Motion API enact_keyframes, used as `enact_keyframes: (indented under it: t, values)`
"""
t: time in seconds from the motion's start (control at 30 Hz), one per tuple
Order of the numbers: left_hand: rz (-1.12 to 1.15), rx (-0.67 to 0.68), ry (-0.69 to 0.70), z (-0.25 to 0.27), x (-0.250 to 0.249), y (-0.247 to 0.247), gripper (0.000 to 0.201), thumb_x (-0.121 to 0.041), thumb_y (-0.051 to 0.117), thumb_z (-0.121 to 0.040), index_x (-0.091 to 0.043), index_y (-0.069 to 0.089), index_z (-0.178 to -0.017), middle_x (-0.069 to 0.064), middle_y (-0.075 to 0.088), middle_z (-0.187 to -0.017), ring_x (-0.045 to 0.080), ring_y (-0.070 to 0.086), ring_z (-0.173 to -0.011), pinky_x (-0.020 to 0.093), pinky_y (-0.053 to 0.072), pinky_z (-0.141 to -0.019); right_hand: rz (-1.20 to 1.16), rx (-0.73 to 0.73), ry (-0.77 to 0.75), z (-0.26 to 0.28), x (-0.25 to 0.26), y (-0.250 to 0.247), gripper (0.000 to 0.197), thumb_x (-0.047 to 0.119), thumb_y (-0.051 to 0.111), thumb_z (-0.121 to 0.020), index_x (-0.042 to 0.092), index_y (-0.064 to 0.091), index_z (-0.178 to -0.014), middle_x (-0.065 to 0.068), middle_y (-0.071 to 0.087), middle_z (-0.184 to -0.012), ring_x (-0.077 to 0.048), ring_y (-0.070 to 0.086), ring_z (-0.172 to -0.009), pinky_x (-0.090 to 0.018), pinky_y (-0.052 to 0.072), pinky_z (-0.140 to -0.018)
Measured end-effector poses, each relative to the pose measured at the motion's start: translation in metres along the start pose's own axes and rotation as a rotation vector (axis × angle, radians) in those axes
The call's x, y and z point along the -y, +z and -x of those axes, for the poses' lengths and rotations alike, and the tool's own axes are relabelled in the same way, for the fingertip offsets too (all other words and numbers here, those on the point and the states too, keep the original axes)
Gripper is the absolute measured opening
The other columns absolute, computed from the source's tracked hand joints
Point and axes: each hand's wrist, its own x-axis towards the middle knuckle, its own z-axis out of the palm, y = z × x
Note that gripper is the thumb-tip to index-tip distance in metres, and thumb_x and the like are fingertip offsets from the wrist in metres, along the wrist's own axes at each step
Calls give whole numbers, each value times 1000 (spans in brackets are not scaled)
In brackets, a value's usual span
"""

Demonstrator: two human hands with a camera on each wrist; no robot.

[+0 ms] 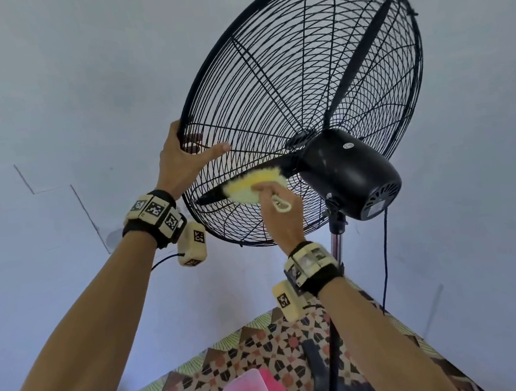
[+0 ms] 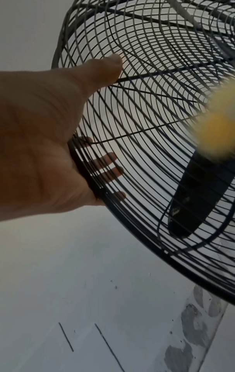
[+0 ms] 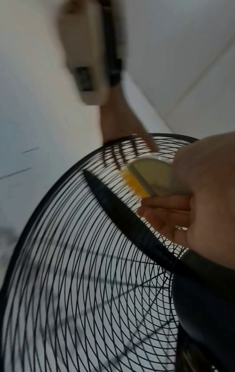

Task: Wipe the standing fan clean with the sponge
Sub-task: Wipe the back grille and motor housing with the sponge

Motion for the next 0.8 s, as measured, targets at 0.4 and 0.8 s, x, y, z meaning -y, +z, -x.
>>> enact_keyframes:
  t: [0.4,0.8]
  values:
    - [11,1,-2,2,2,-1,98,-75,87,-62,-27,49,-139,-8,65,-124,11,61,-118,44,52,-105,-106,-50,59,-8,7,0,24,9,55,-94,14,78,-88,-1,71,-71,-7,50,-48,-25,34,-44]
    - [10,-7,1,6,0,1,98,-74,86,-63,-29,48,-141,-9,64,-127,11,60,-120,46,51,-107,-583,-115,312,-22,-4,-29,39,4,45,-101,18,40,-137,-28,58,-128,-40,74,-79,-35,62,-64]
